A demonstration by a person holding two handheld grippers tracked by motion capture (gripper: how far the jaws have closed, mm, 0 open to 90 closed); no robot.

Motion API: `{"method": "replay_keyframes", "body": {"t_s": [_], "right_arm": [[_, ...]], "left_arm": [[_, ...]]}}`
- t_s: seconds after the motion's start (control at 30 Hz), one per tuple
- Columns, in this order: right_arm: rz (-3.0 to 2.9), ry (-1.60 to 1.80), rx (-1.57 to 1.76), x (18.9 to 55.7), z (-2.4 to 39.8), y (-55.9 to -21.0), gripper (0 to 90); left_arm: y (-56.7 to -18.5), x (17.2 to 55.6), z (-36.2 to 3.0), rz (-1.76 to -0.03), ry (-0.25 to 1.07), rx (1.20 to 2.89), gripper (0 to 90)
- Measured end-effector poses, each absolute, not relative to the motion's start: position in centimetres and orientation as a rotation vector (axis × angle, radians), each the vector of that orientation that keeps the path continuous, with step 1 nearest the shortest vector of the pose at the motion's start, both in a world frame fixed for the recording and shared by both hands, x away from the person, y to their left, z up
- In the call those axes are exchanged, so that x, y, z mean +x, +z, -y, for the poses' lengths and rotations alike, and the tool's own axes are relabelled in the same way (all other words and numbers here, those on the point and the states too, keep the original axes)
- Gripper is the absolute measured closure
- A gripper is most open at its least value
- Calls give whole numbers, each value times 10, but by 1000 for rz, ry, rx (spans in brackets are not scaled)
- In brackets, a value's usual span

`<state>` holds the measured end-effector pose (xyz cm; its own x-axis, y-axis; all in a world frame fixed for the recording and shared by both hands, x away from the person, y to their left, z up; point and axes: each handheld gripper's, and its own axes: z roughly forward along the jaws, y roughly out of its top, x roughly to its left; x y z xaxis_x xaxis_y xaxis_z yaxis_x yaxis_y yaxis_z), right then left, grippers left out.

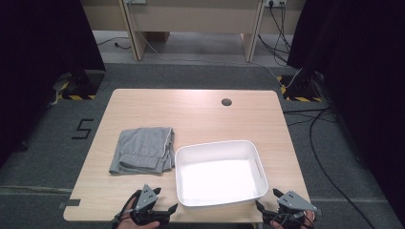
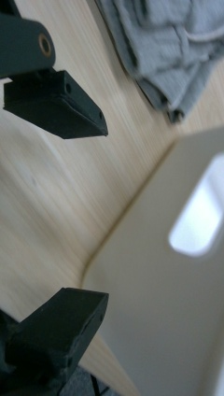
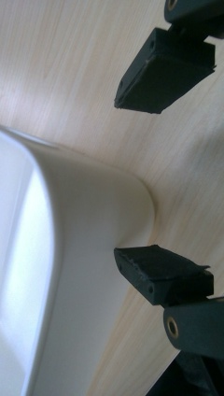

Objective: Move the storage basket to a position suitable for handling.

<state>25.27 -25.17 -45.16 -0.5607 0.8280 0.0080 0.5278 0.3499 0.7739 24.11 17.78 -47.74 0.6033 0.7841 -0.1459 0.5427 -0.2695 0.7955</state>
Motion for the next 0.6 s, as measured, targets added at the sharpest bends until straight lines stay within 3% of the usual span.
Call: {"method": "replay_keyframes", "body": {"t_s": [0.6], "right_arm": [[-2218,1120,1167,276,233,-456,217]], "left_arm": [[-469,258,-153,-974,330,1977,191]]}}
